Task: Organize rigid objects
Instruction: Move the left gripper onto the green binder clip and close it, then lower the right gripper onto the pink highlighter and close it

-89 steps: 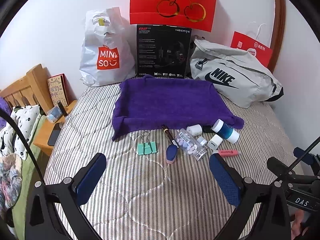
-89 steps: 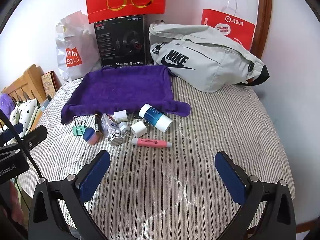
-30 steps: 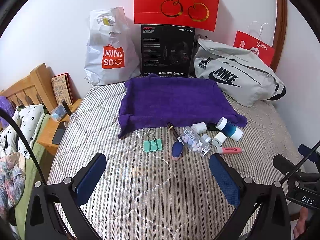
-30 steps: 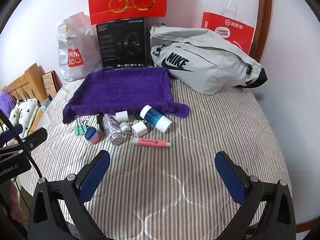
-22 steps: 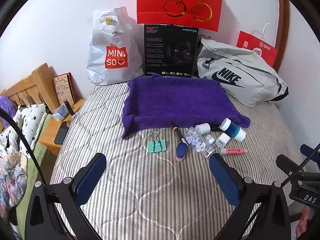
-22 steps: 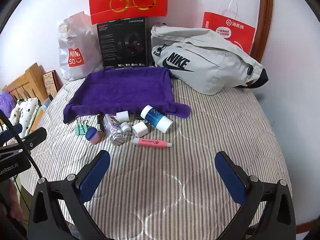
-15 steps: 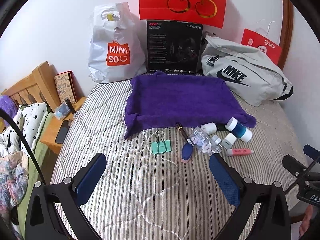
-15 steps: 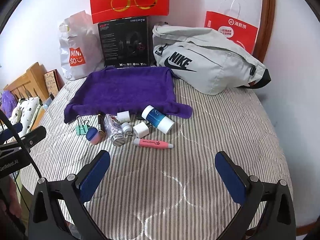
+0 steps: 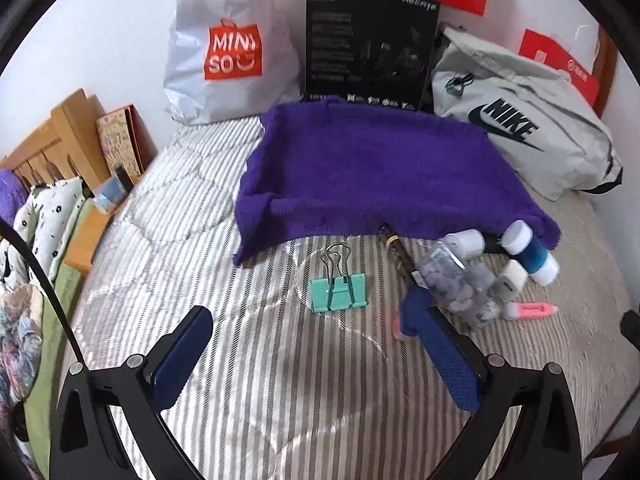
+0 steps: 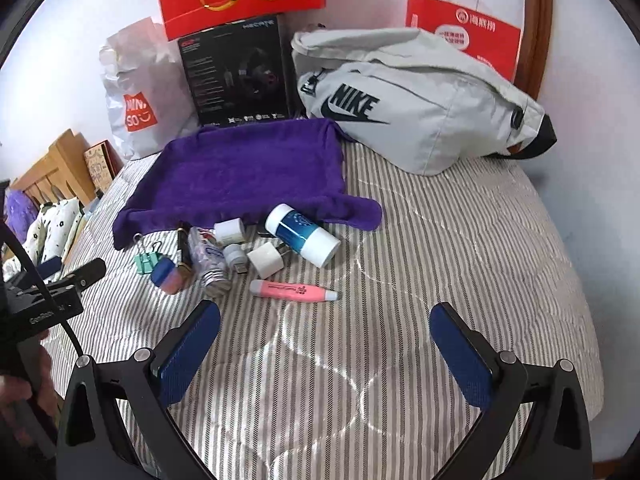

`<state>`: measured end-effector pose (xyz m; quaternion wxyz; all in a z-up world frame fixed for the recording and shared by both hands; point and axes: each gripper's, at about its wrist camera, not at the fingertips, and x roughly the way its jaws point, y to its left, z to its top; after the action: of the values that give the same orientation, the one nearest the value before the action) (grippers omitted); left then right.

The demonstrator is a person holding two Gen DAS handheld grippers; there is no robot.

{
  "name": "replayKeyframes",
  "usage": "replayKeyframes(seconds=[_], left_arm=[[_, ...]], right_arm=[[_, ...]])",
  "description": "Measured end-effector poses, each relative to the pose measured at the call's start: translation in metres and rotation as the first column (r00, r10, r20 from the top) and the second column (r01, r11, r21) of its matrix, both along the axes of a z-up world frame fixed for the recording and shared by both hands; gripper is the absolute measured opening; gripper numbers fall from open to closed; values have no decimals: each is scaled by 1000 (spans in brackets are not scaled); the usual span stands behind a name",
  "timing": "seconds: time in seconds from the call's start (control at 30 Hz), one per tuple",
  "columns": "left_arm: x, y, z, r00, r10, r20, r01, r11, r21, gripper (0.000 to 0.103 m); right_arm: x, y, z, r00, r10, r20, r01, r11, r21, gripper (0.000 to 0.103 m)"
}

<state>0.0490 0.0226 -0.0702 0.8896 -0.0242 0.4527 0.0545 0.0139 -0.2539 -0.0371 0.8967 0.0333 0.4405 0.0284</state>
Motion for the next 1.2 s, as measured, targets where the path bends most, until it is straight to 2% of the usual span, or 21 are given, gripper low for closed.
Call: replayKeyframes(seconds=[0.23,0.47,0.53,0.57,0.6,0.7,0.83,0.93,1.07,1.2], left_arm=[[28,2,-33,999,19,-48,-20,1000,-2,98],[38,7,-45,997,40,-60,-44,997,-64,89],[39,6,-48,997,42,-70,-46,997,-67,74],[40,5,-50,996,36,-81,-42,997,-67,70],[40,4,-53,995,29,-90,-35,997,-68,59],[37,-2,-55,997,-6,-74,2,999,-54,48],[35,-6,-57,997,-25,-69,23,999,-39,43],[34,-5,-57,997,-36,-74,33,999,-42,42],[33,-5,-57,996,-43,-79,40,998,-44,42],[35,-5,-56,995,-45,-85,41,998,-46,42]], right_arm=[[16,-10,-19,999,-12,-48,12,1000,9,103],[32,-13,-42,995,-1,-103,3,1000,19,103],[35,-12,-45,994,4,-105,-2,1000,20,103],[37,-12,-47,994,7,-106,-4,1000,23,103],[38,-11,-48,994,7,-108,-5,1000,26,103],[44,-10,-54,994,14,-112,-9,999,43,102],[50,-5,-65,992,17,-121,-9,998,66,100],[56,4,-72,992,58,-116,-51,997,59,97],[64,18,-84,985,126,-113,-131,991,-36,96],[70,33,-96,973,204,-112,-217,969,-121,94]])
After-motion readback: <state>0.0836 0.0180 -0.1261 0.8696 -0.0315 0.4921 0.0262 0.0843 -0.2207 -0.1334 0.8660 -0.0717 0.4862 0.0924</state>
